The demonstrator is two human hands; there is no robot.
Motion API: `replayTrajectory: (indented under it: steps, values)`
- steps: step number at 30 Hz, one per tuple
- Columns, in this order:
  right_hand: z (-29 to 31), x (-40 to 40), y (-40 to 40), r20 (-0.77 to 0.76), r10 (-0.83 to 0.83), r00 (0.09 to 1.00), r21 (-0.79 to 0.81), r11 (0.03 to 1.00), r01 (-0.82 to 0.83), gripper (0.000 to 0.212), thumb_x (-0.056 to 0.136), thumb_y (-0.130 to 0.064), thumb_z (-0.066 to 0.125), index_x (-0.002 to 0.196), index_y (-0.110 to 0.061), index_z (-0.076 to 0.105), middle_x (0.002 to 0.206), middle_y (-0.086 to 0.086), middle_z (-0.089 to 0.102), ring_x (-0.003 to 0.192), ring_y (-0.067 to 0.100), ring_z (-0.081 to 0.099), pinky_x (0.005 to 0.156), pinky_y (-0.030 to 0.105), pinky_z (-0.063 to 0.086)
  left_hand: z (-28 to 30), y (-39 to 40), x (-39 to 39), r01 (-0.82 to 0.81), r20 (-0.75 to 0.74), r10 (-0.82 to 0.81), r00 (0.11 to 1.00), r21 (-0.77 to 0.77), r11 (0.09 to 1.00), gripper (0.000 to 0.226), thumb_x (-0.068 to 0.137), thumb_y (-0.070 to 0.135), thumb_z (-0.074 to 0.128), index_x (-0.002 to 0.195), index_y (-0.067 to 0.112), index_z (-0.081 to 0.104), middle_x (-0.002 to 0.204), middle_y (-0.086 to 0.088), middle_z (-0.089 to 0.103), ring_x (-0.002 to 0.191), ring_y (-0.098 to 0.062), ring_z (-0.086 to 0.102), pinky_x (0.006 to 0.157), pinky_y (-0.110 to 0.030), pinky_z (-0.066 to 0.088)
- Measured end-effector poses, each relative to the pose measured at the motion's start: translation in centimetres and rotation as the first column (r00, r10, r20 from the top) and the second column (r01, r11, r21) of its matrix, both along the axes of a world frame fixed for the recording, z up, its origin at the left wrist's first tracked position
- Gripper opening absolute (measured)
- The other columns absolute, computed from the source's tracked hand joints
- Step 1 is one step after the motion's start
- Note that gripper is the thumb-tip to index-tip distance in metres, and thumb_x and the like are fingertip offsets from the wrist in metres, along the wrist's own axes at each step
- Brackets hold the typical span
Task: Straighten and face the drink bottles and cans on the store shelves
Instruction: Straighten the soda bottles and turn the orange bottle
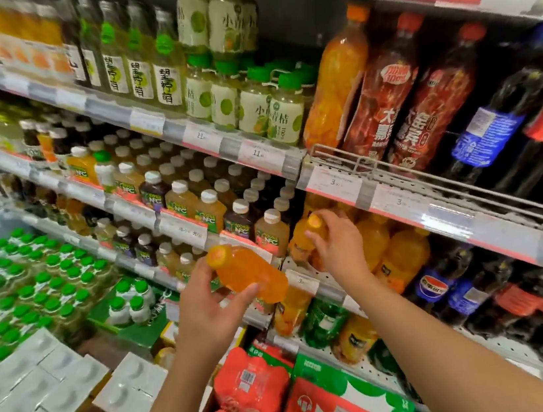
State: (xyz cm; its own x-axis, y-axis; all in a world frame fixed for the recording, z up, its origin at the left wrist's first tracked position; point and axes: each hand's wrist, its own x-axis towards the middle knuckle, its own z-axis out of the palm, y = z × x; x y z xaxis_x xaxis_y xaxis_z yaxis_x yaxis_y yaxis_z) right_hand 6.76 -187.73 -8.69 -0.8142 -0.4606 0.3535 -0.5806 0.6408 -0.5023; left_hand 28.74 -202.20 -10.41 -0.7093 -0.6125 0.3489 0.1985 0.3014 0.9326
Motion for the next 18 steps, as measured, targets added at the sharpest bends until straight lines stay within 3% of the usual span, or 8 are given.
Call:
replayTrajectory:
  steps: [2,6,10,13,14,16,17,18]
  values:
    - [0.5,-0.8,-0.7,-0.004,-0.098,0.995,0.127,0.987,0.098,0.036,0.099,-0.041,0.062,0.126,-0.016,0.062,0.124,0.014,0.067,0.118,0.033,0.061,0.088,0.044,0.053,-0.4,0.2,0.4,0.012,0.012,-0.013,1.000,0.014,1.000,0.046,0.079,0.045,0.082,0.115,0.058,0.056,0.109,0.013,0.069,0.103,-0.013,0.070,0.083,-0.035,0.061]
    - [1.9,-1.9,-1.7,0.015,-0.162,0.987,0.311,0.939,0.149,0.033,0.105,-0.049,0.047,0.100,-0.018,0.056,0.110,0.009,0.066,0.122,0.031,0.055,0.072,0.037,0.046,-0.5,1.0,0.9,0.010,0.040,-0.011,0.999,0.024,1.000,0.050,0.077,0.045,0.081,0.114,0.064,0.053,0.110,0.018,0.068,0.103,-0.010,0.069,0.080,-0.025,0.059]
    - [3.1,-2.9,-2.9,0.083,-0.090,0.992,0.388,0.920,0.051,0.039,0.106,-0.047,0.042,0.137,-0.023,0.045,0.133,0.011,0.059,0.125,0.037,0.054,0.082,0.041,0.047,-0.9,1.5,0.6,0.013,0.052,-0.014,0.999,0.017,1.000,0.045,0.078,0.040,0.082,0.115,0.050,0.058,0.107,0.015,0.069,0.099,-0.010,0.070,0.080,-0.025,0.060]
    - [4.1,-3.3,-3.1,0.109,-0.066,0.992,0.443,0.896,0.011,0.050,0.105,-0.044,0.046,0.149,-0.022,0.037,0.150,0.012,0.046,0.138,0.038,0.044,0.102,0.045,0.043,-0.9,1.8,0.2,0.022,0.079,-0.023,0.997,0.019,1.000,0.043,0.081,0.037,0.083,0.110,0.057,0.058,0.106,0.014,0.070,0.096,-0.015,0.072,0.078,-0.032,0.061]
    - [4.6,-3.1,-2.8,0.127,-0.052,0.991,0.445,0.896,-0.010,0.043,0.105,-0.042,0.046,0.142,-0.020,0.045,0.142,0.013,0.053,0.135,0.038,0.047,0.099,0.042,0.045,-1.0,1.9,0.0,0.025,0.094,-0.025,0.995,0.008,1.000,0.045,0.082,0.033,0.083,0.108,0.060,0.058,0.105,0.015,0.070,0.095,-0.015,0.072,0.078,-0.034,0.061]
    - [5.1,-2.6,-1.8,0.255,-0.011,0.967,0.370,0.925,-0.087,0.023,0.106,-0.038,0.046,0.108,-0.020,0.059,0.103,0.008,0.064,0.115,0.035,0.059,0.083,0.035,0.043,-1.1,2.0,-0.2,0.029,0.133,-0.026,0.991,-0.019,0.999,0.046,0.082,0.032,0.083,0.106,0.062,0.057,0.103,0.017,0.070,0.096,-0.011,0.071,0.078,-0.037,0.061]
    - [5.2,-2.3,-1.3,0.304,0.011,0.953,0.315,0.942,-0.112,0.022,0.106,-0.037,0.047,0.104,-0.019,0.060,0.097,0.006,0.063,0.109,0.033,0.060,0.081,0.033,0.040,-1.2,2.2,-0.2,0.031,0.153,-0.027,0.988,-0.027,0.999,0.045,0.082,0.033,0.083,0.107,0.061,0.058,0.103,0.017,0.070,0.096,-0.009,0.070,0.079,-0.036,0.061]
    - [5.5,-1.8,-0.8,0.318,0.027,0.948,0.270,0.956,-0.117,0.026,0.105,-0.036,0.050,0.115,-0.015,0.060,0.105,0.007,0.064,0.110,0.031,0.059,0.082,0.033,0.040,-1.2,2.3,-0.2,0.037,0.170,-0.031,0.985,-0.029,0.999,0.042,0.082,0.036,0.082,0.107,0.059,0.058,0.104,0.016,0.070,0.097,-0.007,0.069,0.080,-0.035,0.061]
